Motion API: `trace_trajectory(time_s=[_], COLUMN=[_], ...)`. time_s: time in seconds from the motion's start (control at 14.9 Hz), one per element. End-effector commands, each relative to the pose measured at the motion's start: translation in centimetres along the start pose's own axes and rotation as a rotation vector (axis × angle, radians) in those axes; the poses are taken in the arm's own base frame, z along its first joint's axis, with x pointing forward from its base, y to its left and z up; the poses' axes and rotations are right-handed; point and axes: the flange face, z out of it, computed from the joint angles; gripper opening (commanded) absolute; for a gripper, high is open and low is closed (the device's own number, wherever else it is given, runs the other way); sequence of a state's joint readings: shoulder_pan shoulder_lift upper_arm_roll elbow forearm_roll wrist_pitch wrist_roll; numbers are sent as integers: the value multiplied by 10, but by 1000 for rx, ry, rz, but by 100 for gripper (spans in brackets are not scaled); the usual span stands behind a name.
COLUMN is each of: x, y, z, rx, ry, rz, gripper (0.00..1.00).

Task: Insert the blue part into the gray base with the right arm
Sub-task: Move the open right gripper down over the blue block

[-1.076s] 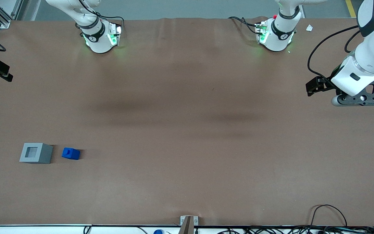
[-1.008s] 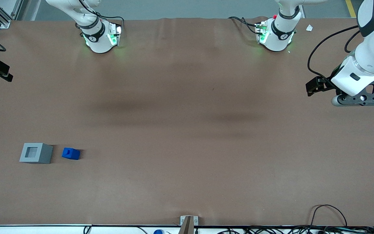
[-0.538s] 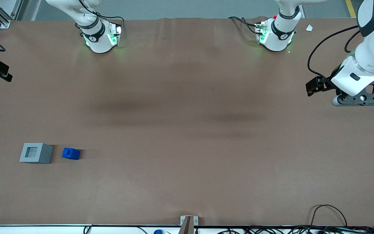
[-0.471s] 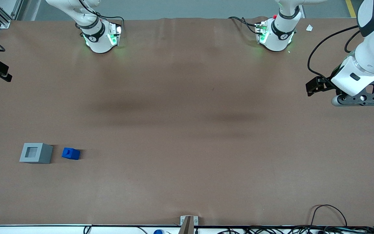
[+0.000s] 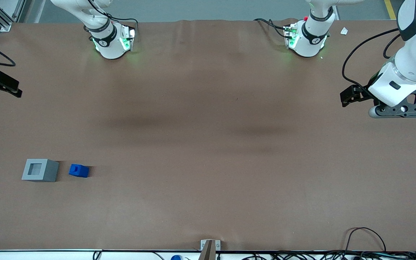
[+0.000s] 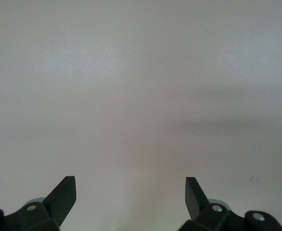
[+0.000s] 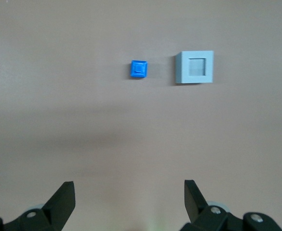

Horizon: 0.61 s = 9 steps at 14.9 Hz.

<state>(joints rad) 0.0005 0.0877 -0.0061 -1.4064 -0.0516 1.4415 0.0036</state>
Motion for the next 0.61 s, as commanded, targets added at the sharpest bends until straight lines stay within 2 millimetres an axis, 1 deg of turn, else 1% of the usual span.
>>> trace_trajectory(time_s=[0.0, 0.13, 0.27, 0.4, 0.54], x=[23, 36, 55, 70, 86], y=[-29, -40, -45, -61, -67], z=[27, 45, 73, 97, 124], rx=[8, 34, 40, 41, 28], ry=[-1, 14, 1, -1, -3], rz=[-8, -17, -4, 26, 69], gripper=[100, 100, 100, 100, 100])
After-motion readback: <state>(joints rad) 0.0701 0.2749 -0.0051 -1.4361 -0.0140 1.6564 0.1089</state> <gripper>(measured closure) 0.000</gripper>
